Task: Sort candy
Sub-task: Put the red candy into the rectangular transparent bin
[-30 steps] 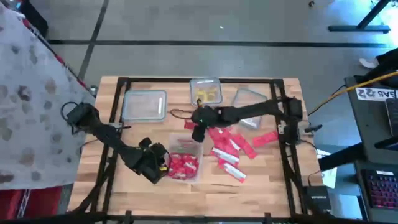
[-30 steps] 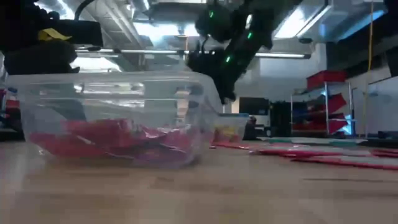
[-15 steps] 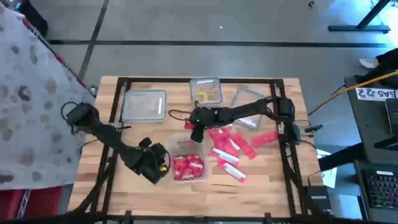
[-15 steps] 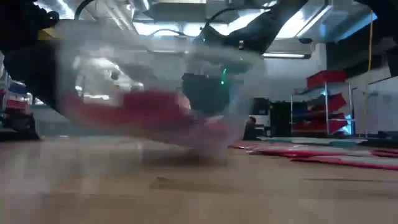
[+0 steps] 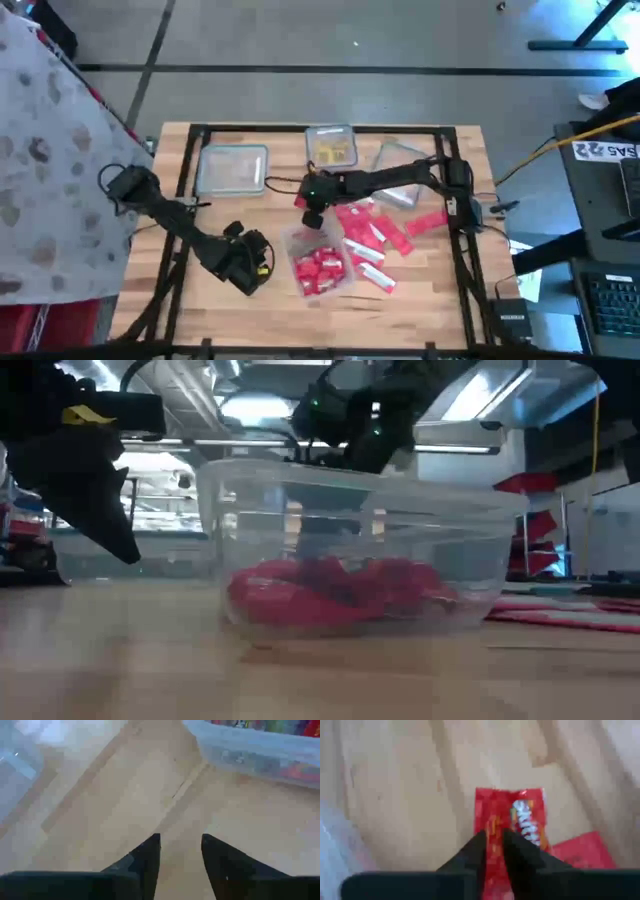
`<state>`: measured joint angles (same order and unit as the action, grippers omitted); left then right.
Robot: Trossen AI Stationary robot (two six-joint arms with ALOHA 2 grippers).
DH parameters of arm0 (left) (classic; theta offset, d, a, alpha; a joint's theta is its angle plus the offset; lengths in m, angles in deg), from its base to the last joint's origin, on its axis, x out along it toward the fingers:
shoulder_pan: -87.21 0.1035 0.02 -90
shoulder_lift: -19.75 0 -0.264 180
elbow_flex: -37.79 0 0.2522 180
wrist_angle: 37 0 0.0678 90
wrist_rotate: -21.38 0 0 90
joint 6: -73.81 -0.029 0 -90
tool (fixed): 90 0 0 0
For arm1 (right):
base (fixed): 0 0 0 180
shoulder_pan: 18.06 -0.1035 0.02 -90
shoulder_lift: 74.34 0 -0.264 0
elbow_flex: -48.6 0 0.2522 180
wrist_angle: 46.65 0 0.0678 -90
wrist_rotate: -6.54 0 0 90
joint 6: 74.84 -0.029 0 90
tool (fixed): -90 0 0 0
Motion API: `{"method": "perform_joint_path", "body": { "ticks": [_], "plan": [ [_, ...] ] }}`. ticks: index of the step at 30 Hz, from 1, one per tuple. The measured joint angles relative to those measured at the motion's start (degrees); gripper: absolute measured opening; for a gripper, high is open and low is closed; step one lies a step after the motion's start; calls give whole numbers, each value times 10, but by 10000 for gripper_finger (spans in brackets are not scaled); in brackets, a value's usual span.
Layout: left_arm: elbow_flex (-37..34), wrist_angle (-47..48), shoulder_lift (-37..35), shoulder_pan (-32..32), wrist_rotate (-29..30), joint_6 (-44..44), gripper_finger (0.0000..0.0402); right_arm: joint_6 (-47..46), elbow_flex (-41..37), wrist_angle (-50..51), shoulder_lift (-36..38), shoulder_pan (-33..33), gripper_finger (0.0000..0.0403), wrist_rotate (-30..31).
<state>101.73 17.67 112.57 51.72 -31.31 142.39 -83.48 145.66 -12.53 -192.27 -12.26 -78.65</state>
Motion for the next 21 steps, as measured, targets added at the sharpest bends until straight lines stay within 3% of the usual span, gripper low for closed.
{"method": "perform_joint_path", "body": {
  "ticks": [6, 10, 15, 21],
  "plan": [
    [0, 0, 0, 0, 2, 0, 129, 18, 4, 6, -14, 11, 142, 10],
    [0, 0, 0, 0, 2, 0, 129, 16, 4, 18, -36, 15, 153, -17],
    [0, 0, 0, 0, 2, 0, 129, 12, 6, 19, -45, 15, 137, -26],
    [0, 0, 0, 0, 4, 0, 129, 14, 4, 25, -48, 23, 70, -54]
  ]
}}
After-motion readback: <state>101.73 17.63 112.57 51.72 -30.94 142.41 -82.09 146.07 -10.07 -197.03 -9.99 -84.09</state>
